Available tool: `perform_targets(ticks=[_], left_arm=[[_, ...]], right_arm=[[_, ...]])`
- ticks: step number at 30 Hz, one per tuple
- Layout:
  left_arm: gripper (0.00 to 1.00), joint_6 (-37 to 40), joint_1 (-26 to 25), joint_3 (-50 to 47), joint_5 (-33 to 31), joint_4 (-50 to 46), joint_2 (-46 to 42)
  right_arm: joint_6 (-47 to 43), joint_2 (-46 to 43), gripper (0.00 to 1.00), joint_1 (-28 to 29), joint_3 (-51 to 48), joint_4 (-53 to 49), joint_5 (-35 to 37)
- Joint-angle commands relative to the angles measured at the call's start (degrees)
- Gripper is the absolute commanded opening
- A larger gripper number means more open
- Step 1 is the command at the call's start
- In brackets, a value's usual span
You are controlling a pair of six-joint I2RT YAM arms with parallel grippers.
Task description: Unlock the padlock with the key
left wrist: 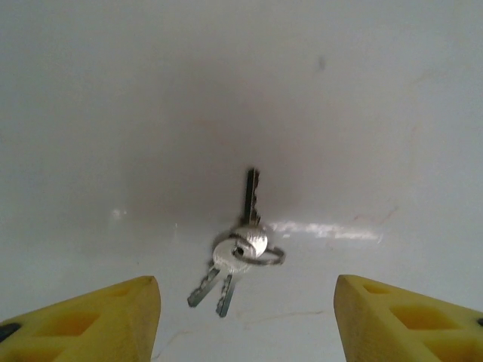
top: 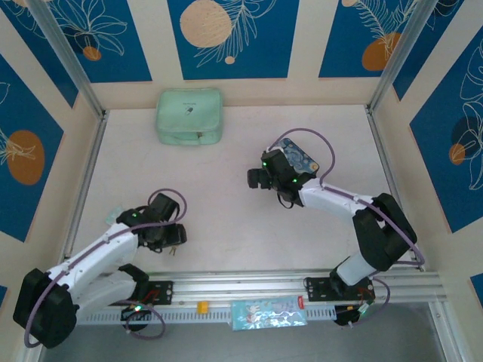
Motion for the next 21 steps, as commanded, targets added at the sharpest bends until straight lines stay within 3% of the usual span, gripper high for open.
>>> perform_targets(ticks=[1, 9, 21], left_arm=[[0.61, -3.12, -1.89, -1.08, -0.07, 0.20, 1.16], [0.48, -4.63, -5.68, -3.32, -0.19, 8.44, 5.79], [0.30, -3.05, -7.34, -2.84, -1.43, 14.47, 11.94]], right_arm=[[0.57, 0.87, 0.99, 0.89, 2.25, -1.54, 1.60], [-0.34, 2.13, 0.99, 1.83, 4.03, -2.46, 2.01], [-1.54, 0.98, 0.99, 2.31, 3.62, -3.15, 3.53]])
